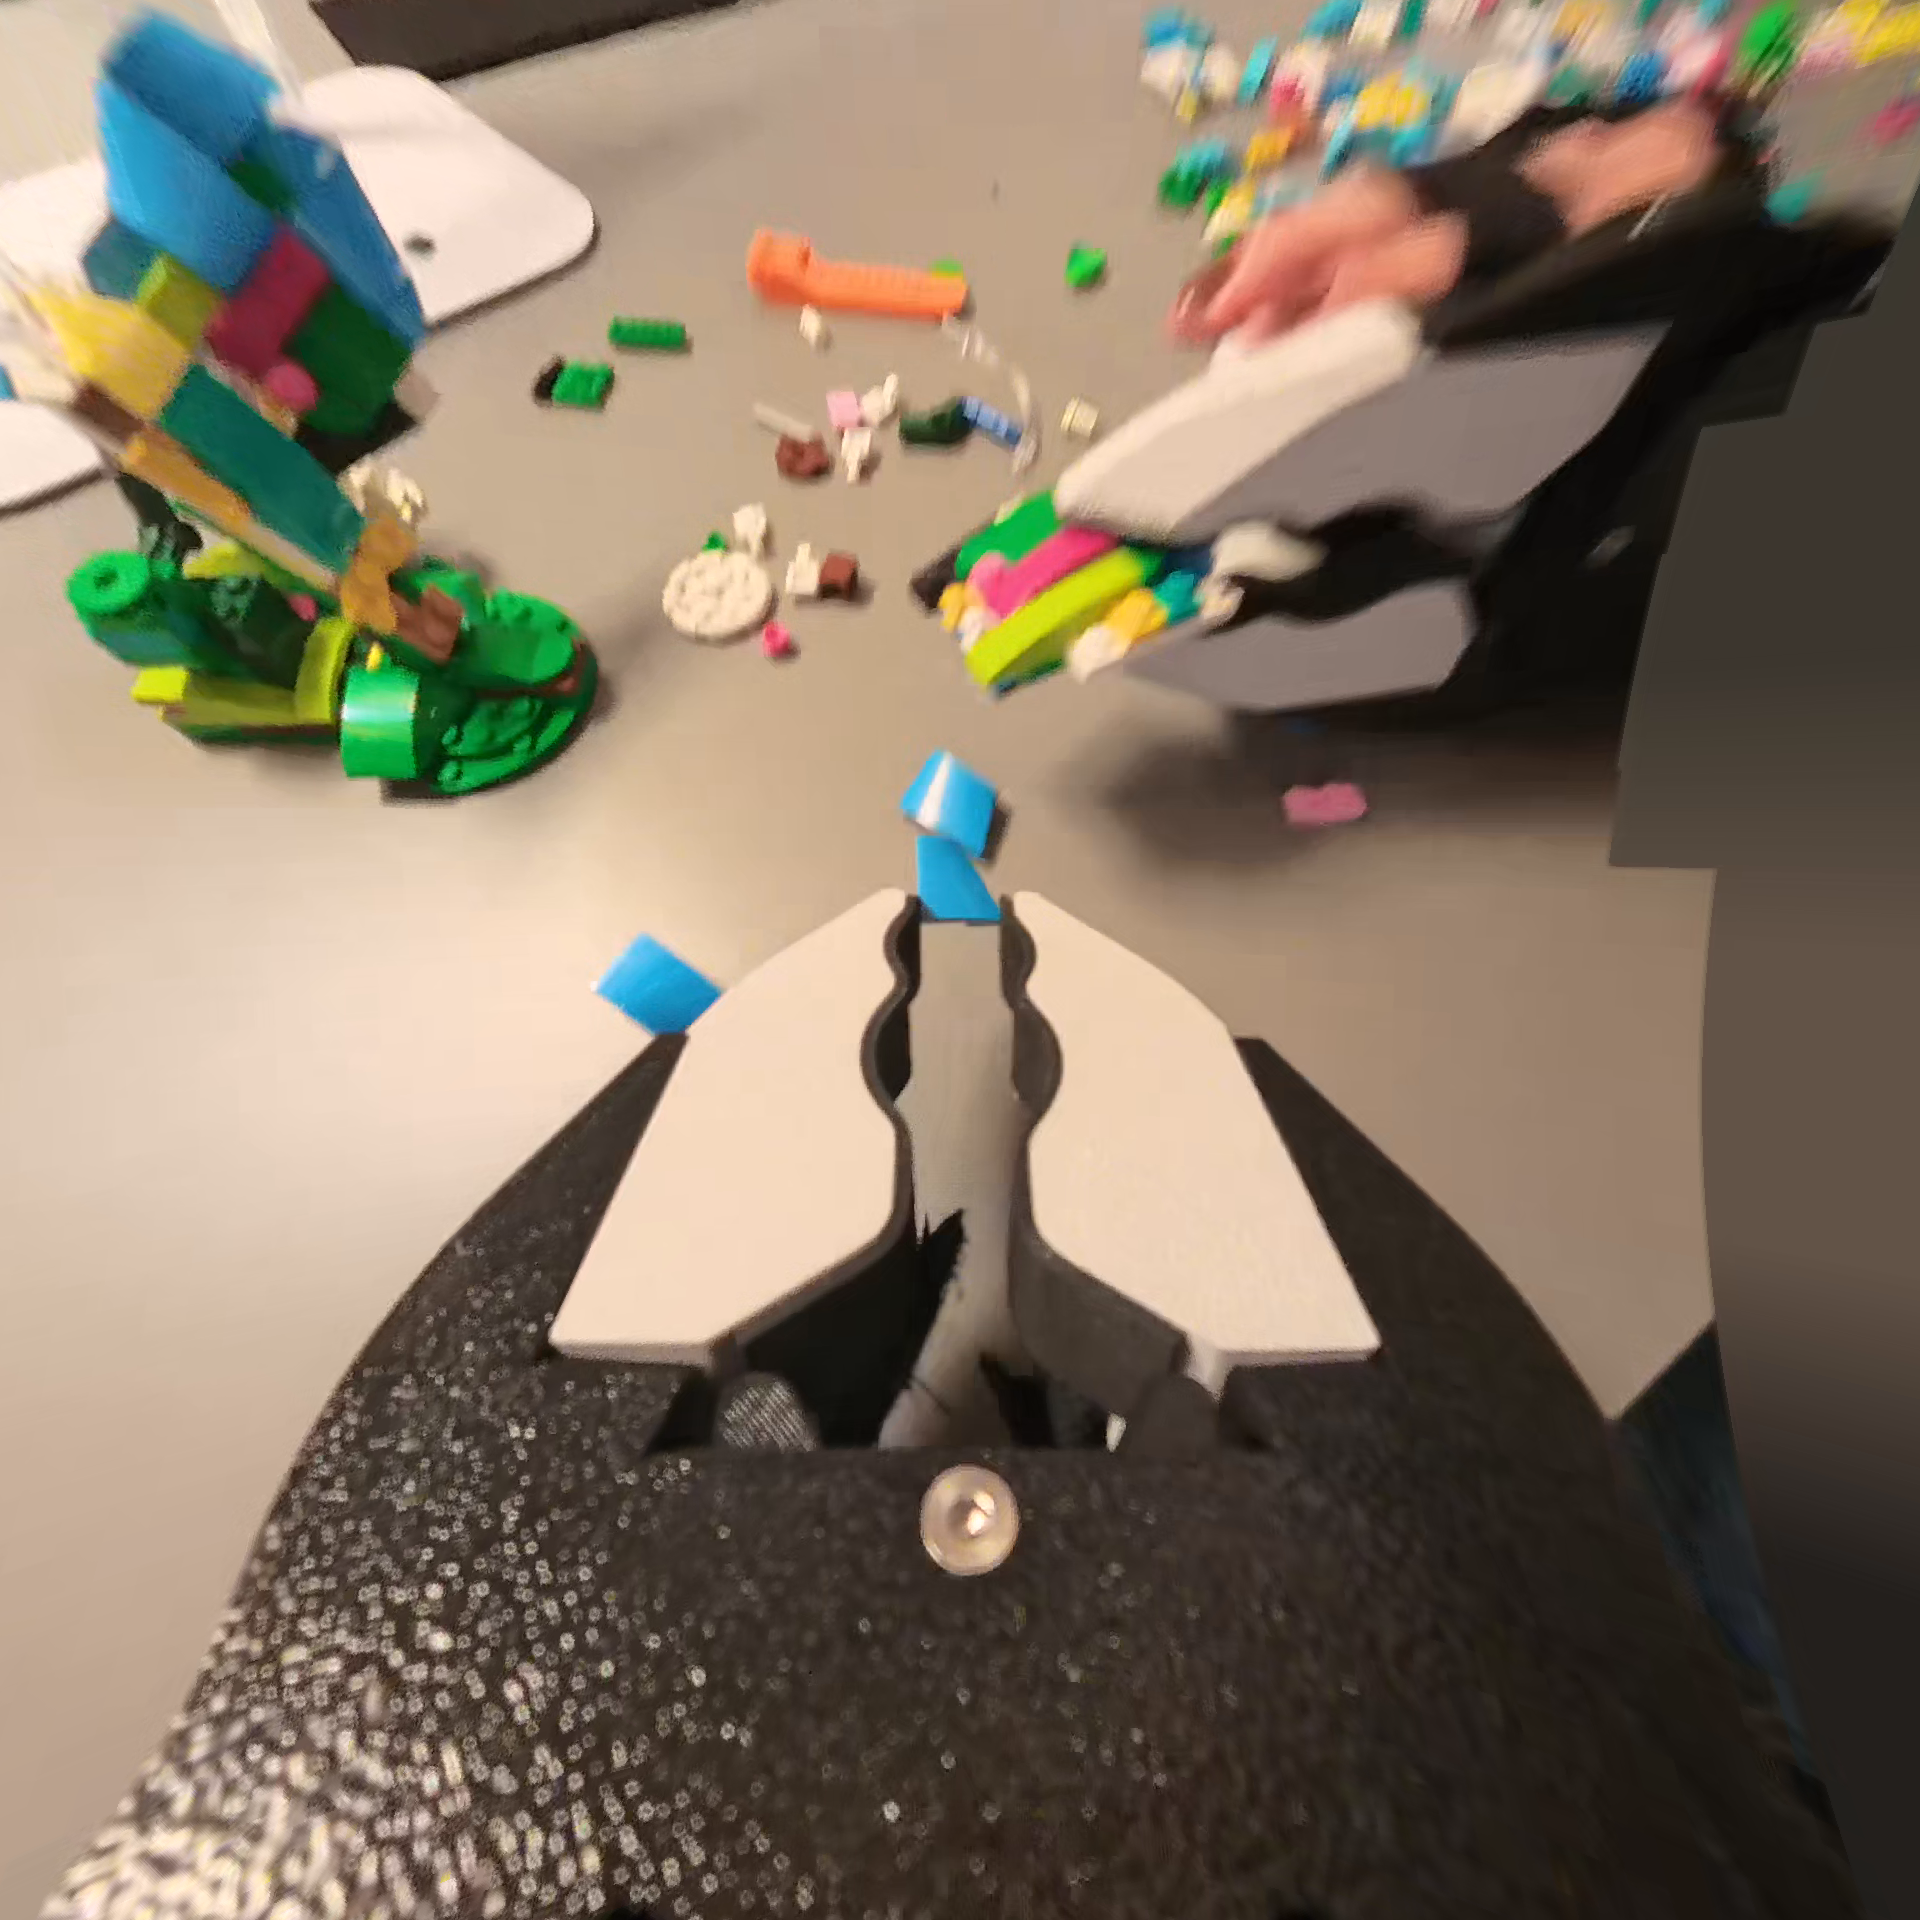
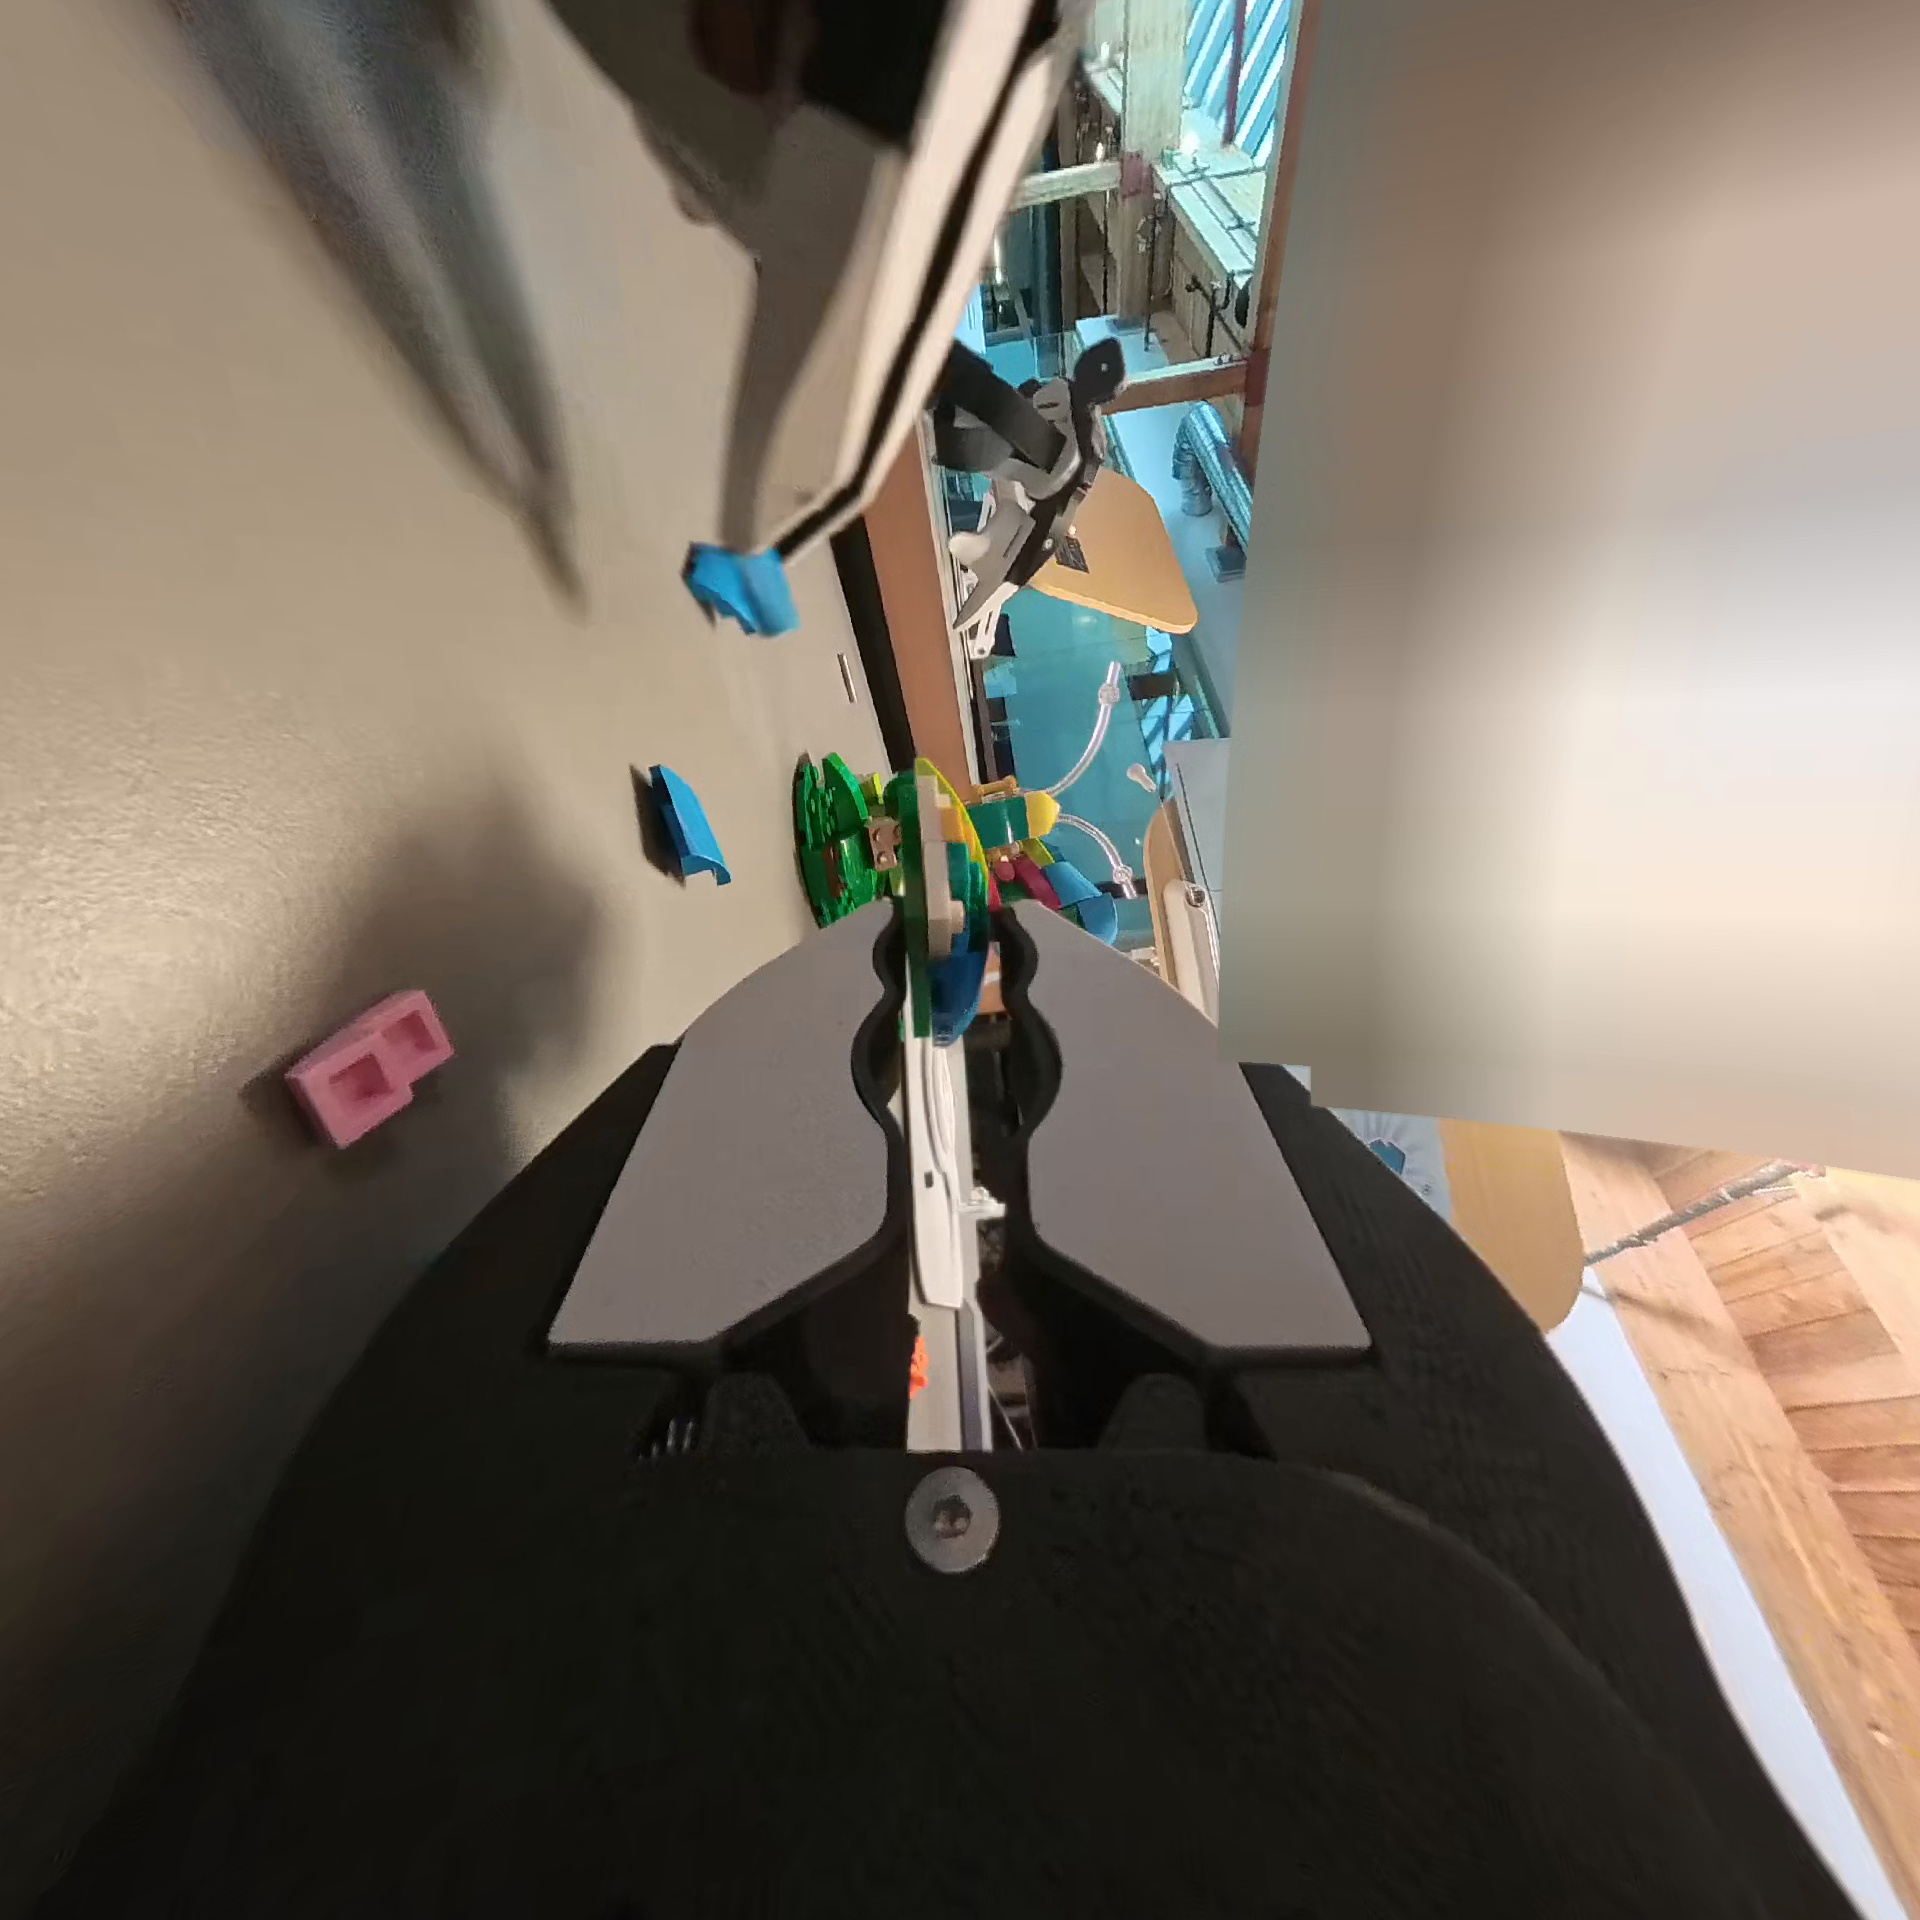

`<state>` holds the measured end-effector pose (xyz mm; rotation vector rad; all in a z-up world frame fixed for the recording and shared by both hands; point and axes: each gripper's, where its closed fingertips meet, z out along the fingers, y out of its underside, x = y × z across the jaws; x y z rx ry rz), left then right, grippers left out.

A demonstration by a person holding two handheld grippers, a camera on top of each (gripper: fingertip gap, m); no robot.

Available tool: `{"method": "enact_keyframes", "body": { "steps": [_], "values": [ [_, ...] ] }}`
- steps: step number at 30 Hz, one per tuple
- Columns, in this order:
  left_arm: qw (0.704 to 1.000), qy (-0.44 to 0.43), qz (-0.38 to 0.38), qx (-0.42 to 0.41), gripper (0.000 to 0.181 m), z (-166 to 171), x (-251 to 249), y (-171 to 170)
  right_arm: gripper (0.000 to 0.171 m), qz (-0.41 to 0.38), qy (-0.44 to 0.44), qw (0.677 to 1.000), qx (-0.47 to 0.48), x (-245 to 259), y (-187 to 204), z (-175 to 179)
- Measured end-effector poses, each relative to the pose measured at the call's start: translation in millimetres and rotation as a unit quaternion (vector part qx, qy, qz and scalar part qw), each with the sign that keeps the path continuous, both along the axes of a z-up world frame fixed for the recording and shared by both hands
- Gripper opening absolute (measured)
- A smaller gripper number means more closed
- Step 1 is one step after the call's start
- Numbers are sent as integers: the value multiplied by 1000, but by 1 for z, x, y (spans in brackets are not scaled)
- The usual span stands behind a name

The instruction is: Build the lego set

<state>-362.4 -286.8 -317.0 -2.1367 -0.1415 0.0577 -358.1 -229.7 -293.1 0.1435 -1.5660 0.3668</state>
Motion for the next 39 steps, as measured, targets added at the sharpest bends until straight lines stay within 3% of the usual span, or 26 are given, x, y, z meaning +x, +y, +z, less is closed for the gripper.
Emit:
{"method": "enact_keyframes", "body": {
  "steps": [4,9,17,39],
  "values": [
    [999,-26,-3,35,14,24,16,18,14,-15,4,1000,11,-3,2,-1],
    [996,-60,46,42,13,35,20,35,14,-29,12,999,25,-4,3,0],
    [993,-95,67,26,2,30,25,39,14,-31,12,999,31,-4,2,-1],
    [993,-32,102,53,0,39,3,28,14,-60,19,998,27,-9,11,0]
  ]
}}
